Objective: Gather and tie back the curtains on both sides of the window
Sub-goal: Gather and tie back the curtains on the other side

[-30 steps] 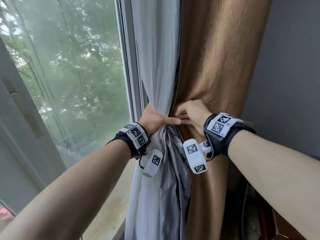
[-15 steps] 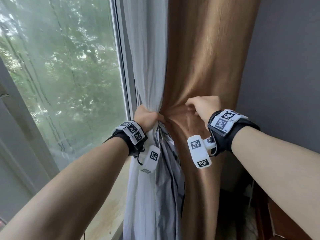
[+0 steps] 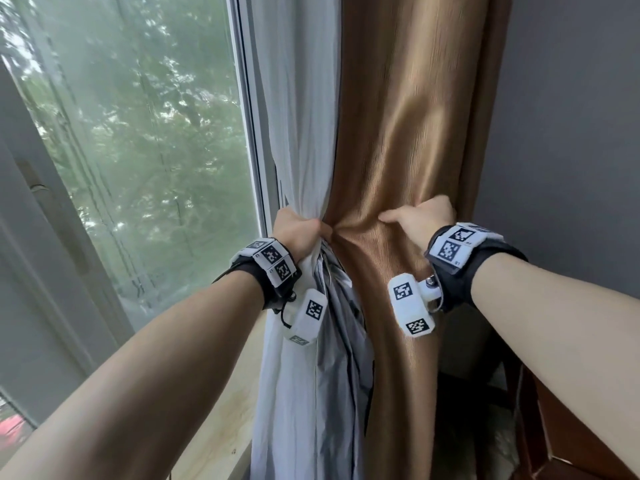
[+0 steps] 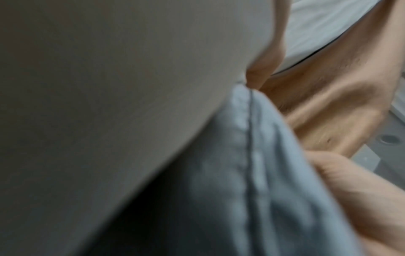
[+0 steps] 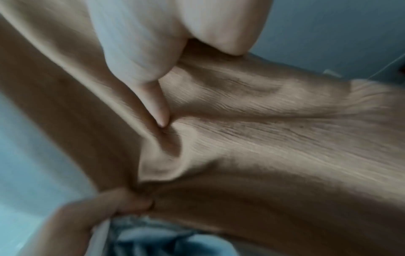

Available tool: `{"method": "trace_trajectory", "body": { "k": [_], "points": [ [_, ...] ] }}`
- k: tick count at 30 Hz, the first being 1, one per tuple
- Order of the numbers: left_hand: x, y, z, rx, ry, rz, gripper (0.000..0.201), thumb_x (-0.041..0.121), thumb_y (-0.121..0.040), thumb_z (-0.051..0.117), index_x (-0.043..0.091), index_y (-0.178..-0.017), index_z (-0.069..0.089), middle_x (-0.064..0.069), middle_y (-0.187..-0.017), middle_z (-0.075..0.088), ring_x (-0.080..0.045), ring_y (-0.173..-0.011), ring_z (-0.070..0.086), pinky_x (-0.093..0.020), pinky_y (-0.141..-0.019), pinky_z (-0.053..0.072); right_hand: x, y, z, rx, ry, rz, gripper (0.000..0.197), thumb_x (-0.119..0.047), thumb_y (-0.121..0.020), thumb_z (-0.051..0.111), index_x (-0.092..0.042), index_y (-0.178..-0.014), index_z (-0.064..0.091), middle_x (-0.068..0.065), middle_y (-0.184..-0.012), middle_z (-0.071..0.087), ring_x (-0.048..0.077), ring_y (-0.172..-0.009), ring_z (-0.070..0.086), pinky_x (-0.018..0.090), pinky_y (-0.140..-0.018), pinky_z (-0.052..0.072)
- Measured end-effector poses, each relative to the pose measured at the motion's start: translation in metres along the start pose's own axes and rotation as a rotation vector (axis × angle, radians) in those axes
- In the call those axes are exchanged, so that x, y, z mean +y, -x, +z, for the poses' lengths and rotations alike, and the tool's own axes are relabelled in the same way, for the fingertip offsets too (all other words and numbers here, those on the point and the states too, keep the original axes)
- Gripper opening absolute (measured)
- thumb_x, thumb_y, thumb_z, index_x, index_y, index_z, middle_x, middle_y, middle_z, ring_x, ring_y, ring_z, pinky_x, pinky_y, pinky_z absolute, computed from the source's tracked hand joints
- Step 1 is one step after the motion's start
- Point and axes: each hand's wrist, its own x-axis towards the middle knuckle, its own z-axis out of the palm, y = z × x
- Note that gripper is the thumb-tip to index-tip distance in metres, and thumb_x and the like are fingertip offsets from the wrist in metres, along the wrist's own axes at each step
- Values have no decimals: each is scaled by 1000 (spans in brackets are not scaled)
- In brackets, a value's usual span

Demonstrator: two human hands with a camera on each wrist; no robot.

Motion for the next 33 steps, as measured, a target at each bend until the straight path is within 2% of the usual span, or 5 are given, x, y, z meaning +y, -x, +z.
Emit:
{"method": "trace_trajectory", "body": {
  "k": [10, 19, 24, 29, 33],
  "points": [
    [-4, 2, 7, 24, 17, 30, 20, -7, -70, 78, 8, -78, 68, -5, -74, 69, -21, -66, 68, -23, -48, 53, -12, 26, 34, -109, 135, -158, 54, -21, -71, 94, -14, -70, 41, -2, -76, 51, 21, -80, 60, 29, -73, 46],
    [-2, 6, 1, -63, -8, 11, 17, -7, -71, 76, 5, -78, 67, -10, -74, 67, -28, -69, 68, -25, -50, 53, -6, 2, 44, 56, 212, -166, 32, -13, -85, 77, -1, -111, 61, 22, -130, 57, 38, -103, 61, 34, -79, 47],
    [-3, 5, 2, -120, 27, 19, 26, -12, -68, 76, 6, -86, 72, -9, -81, 74, -24, -76, 72, -27, -61, 60, -12, 10, 54, -217, 130, -235, 19, -17, -71, 82, -10, -73, 65, 8, -78, 71, 27, -79, 70, 25, -57, 45],
    [-3, 5, 11, -247, 198, 125, 52, -24, -65, 80, -10, -113, 68, -14, -100, 76, -17, -85, 76, -27, -77, 60, -10, 5, 41, -363, -91, -140, 23, -17, -58, 81, -10, -68, 62, 6, -77, 66, 28, -80, 65, 41, -81, 55],
    [-2, 1, 21, -220, 244, 153, 51, -20, -64, 84, -1, -109, 69, -4, -93, 76, -9, -82, 76, -18, -72, 58, -11, 1, 39, -496, -287, -26, 36, -2, -64, 60, -14, -32, 50, -4, -44, 47, 21, -65, 46, 34, -63, 44]
  ]
}}
